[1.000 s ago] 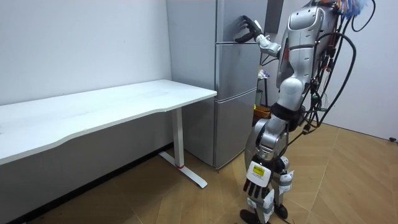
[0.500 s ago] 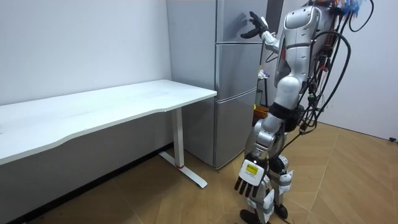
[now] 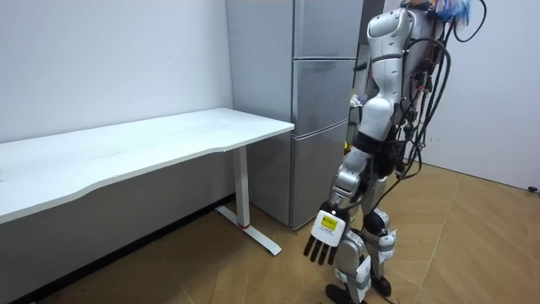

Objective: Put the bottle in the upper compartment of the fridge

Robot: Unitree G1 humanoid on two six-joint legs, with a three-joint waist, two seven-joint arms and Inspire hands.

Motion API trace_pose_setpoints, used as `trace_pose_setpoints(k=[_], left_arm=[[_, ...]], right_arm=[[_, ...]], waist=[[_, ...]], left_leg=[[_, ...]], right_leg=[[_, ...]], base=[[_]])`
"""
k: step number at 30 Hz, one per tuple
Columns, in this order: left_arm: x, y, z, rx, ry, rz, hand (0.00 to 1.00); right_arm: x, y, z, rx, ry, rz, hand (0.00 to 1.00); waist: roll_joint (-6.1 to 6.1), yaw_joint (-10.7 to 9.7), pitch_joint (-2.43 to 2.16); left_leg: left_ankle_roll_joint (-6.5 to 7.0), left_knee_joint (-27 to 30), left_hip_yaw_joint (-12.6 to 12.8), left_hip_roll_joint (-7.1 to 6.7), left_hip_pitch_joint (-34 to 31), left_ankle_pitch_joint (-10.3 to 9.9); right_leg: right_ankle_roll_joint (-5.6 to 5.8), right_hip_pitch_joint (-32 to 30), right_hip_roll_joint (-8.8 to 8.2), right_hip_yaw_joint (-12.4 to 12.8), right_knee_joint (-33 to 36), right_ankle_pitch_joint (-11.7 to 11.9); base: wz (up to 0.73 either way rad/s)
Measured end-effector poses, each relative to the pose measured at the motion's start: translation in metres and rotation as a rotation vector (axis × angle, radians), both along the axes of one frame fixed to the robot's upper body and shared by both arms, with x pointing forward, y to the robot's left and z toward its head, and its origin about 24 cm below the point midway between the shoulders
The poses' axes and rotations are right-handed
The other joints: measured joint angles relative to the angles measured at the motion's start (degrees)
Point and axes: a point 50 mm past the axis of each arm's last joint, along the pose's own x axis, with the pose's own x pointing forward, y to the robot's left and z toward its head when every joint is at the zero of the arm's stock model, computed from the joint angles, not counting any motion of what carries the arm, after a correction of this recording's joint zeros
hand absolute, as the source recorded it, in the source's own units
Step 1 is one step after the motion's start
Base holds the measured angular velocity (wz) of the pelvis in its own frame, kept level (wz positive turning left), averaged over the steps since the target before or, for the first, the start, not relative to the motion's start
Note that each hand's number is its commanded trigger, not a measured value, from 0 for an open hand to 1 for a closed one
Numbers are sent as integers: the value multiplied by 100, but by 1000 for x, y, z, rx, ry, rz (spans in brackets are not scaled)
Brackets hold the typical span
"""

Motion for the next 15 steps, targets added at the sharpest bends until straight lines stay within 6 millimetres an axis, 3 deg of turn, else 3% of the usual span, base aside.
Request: trace_pose_setpoints(k=[5,12,15], left_arm=[[6,-1,0,26,-23,16,0],[11,-8,-1,27,-46,62,0],[10,-11,-2,16,-47,70,0]], right_arm=[[-31,-7,-43,139,101,-123,0],[-78,22,-118,440,228,-258,0],[-94,33,-146,509,345,-269,0]], waist=[[73,-20,9],[171,-14,24],[220,-18,-16]], left_leg=[[7,-3,31,9,7,-31],[14,-51,39,-7,49,-31],[17,-48,39,-11,57,-30]], right_leg=[[0,-12,3,18,6,0],[8,-61,-9,170,92,-5],[8,-55,-12,168,96,-5]], base=[[-3],[-5],[0]])
